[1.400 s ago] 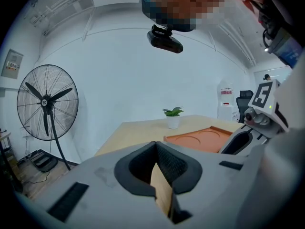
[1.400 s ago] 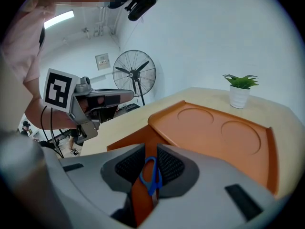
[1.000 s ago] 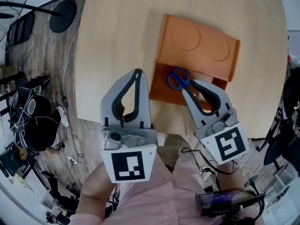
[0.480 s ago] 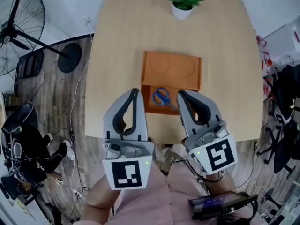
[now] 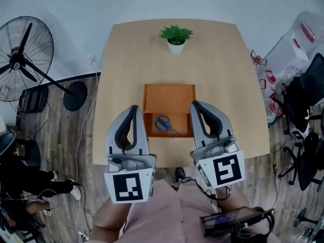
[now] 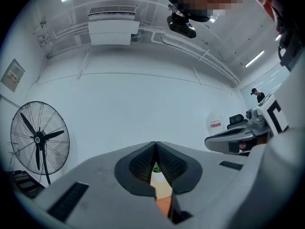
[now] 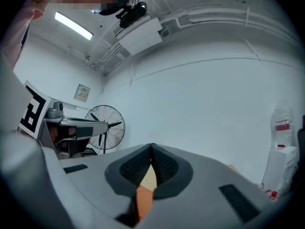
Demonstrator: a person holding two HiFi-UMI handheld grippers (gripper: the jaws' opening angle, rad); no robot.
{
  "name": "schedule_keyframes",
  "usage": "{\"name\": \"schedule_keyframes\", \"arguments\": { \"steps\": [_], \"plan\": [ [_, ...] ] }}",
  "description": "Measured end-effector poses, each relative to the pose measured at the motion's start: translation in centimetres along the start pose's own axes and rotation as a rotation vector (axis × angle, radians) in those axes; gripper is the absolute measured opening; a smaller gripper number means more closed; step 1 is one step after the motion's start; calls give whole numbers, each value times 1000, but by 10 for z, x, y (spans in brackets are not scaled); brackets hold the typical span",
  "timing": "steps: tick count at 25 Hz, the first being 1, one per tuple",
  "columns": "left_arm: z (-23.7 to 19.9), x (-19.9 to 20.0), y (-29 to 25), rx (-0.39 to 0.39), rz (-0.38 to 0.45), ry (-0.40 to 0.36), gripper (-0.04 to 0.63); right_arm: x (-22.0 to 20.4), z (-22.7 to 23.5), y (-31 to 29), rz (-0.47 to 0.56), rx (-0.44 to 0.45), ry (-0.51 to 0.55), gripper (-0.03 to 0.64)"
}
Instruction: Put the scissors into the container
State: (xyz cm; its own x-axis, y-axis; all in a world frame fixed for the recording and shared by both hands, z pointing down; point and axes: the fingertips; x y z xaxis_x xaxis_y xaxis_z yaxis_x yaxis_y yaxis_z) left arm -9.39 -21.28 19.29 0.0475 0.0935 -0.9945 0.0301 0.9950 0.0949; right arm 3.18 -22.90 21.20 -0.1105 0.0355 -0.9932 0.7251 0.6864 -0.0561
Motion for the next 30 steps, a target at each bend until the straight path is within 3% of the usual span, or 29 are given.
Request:
{"name": "schedule_keyframes", "arguments": {
  "steps": [8, 30],
  "plan": [
    [6, 28, 14, 4, 67, 4, 5, 19, -6, 21, 39, -18, 42, 0],
    [0, 34, 23, 20, 98, 13, 5, 26, -22, 18, 58, 1, 77, 0]
  ]
}}
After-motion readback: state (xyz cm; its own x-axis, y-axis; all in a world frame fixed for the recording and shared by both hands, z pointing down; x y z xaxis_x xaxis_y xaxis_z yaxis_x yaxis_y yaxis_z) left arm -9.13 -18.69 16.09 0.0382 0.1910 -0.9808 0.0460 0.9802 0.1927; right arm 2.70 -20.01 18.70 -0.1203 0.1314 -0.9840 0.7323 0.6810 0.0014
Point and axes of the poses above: the fingertips, and each gripper's own axes: y backward along the fingers, z to its right, x out of its top, and after that the axes turned 15 degrees about x, right-handed
